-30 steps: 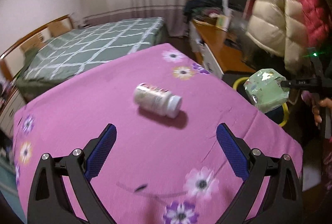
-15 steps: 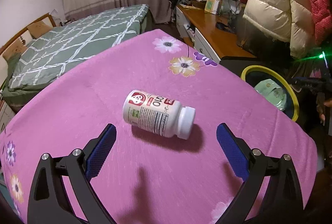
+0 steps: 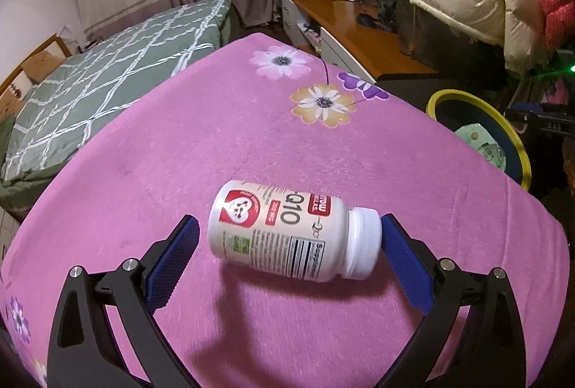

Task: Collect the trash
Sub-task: 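Grasp the white supplement bottle with the left tool, then carry the supplement bottle over the bin and open the left tool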

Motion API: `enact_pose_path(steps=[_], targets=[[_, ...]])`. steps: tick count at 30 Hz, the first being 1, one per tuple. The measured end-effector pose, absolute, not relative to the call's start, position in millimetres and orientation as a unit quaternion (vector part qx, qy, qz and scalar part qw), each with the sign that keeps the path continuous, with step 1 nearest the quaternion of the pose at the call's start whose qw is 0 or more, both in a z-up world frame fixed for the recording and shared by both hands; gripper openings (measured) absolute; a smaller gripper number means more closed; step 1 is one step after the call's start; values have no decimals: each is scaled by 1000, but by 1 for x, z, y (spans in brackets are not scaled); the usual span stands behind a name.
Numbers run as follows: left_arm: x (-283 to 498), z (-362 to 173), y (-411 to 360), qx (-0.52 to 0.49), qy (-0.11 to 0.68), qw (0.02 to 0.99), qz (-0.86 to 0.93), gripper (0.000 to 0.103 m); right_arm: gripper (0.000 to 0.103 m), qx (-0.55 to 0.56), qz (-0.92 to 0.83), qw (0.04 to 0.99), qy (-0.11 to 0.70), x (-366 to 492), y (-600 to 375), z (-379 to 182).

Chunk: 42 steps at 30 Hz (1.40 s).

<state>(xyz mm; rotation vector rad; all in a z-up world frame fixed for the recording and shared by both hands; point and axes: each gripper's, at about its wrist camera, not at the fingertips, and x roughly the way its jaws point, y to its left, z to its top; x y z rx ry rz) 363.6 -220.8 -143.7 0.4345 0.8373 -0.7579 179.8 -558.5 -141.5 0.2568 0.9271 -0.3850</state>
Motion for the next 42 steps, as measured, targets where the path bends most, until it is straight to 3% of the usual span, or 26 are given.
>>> enact_pose_path(steps=[2, 4, 5, 11, 19, 31, 34, 36, 42], targets=[[365, -147, -223, 212, 389, 821, -361, 97, 52, 123, -182, 869, 443, 180, -556, -140], [364, -148, -225, 212, 390, 819, -364, 87, 52, 124, -180, 871, 441, 178, -554, -139], [363, -148, -226, 212, 389, 820, -362, 87, 52, 125, -179, 871, 440, 178, -554, -140], [339, -131, -247, 224, 375, 821, -367, 86, 52, 129, -180, 878, 424, 161, -552, -132], [284, -102, -337, 246, 357, 794, -426, 87, 52, 131, -204, 883, 403, 116, -562, -121], [224, -131, -480, 308, 361, 734, -485, 87, 53, 150, -232, 874, 399, 56, -591, -127], [226, -142, -497, 314, 367, 731, -482, 88, 56, 154, -233, 873, 400, 51, -595, -131], [227, -144, -504, 314, 363, 737, -475, 95, 57, 157, -232, 873, 401, 50, -596, -133], [235, -120, -476, 267, 359, 771, -453, 96, 57, 153, -219, 875, 404, 52, -588, -134]])
